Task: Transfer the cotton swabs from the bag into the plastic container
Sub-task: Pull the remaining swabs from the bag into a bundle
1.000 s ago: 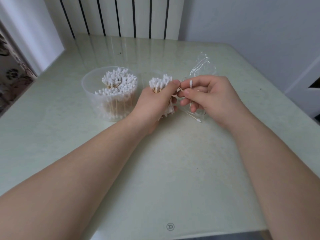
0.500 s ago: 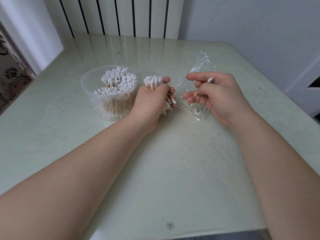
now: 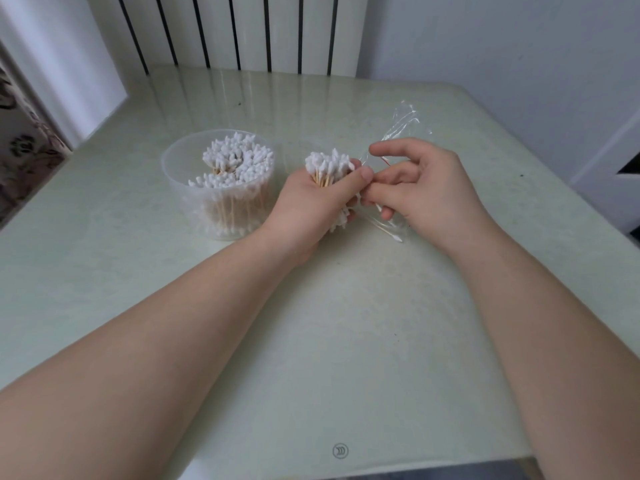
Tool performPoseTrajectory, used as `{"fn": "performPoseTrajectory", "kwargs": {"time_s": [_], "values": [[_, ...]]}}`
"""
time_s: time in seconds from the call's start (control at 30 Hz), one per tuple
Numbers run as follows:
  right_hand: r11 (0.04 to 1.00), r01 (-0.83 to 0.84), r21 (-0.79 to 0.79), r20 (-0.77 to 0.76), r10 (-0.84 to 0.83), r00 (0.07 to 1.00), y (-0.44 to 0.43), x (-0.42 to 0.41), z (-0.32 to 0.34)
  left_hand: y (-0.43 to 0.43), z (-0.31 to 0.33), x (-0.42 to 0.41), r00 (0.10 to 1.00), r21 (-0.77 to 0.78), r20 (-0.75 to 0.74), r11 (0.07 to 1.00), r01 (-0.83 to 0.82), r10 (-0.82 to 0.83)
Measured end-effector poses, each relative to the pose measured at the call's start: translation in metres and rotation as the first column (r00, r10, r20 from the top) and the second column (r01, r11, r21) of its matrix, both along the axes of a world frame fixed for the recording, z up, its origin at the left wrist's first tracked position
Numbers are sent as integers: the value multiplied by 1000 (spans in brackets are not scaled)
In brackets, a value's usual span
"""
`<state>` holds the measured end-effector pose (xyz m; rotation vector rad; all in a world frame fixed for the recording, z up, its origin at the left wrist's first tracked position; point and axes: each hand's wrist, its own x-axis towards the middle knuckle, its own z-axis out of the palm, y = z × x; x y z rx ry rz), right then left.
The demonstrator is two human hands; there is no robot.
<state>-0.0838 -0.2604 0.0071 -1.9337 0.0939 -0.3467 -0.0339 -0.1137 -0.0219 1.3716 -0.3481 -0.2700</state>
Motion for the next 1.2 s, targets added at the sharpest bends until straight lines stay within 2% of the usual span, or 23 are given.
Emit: {"fn": "performPoseTrajectory", "kwargs": {"time_s": [0.1,0.13,0.2,0.27,0.33,0.53,0.67,0.77,0.83,0.97,1.07,1.2], "values": [[998,10,-58,-1,-10,1000,-2,0,0,-2,-1,1,999,0,-34,1000,-28,28],[991,47,-128,12,-46,999,-5,1,-1,-3,-2,1,997,-7,-58,999,-52,52],[916,132,-379,33,-129,991,-12,4,-6,-4,-2,2,992,-35,-93,995,-91,87],[813,101,-573,-60,-164,985,-16,3,-9,-5,-1,3,990,-62,-112,993,-98,90],[764,9,-645,-177,-161,971,-17,1,-11,-6,0,2,988,-68,-132,993,-95,85],[702,8,-712,-148,-161,976,-14,1,-10,-5,-1,3,984,-67,-160,994,-85,73],[790,115,-603,-60,-189,980,-18,2,-8,-5,1,2,980,-80,-180,991,-104,88],[903,201,-380,54,-195,979,-17,2,-2,-5,0,2,982,-38,-155,993,-115,107],[949,154,-277,76,-138,988,-12,1,-1,-4,-1,3,989,22,-91,993,-113,115],[964,-26,-263,35,37,999,-2,0,-6,-3,-1,2,997,33,-31,997,-69,70],[910,-78,-407,-9,82,997,-7,-1,-7,-4,-2,3,992,2,-71,994,-107,107],[731,-153,-665,-136,83,987,-18,-3,-7,-6,-1,3,984,-68,-144,991,-112,102]]}}
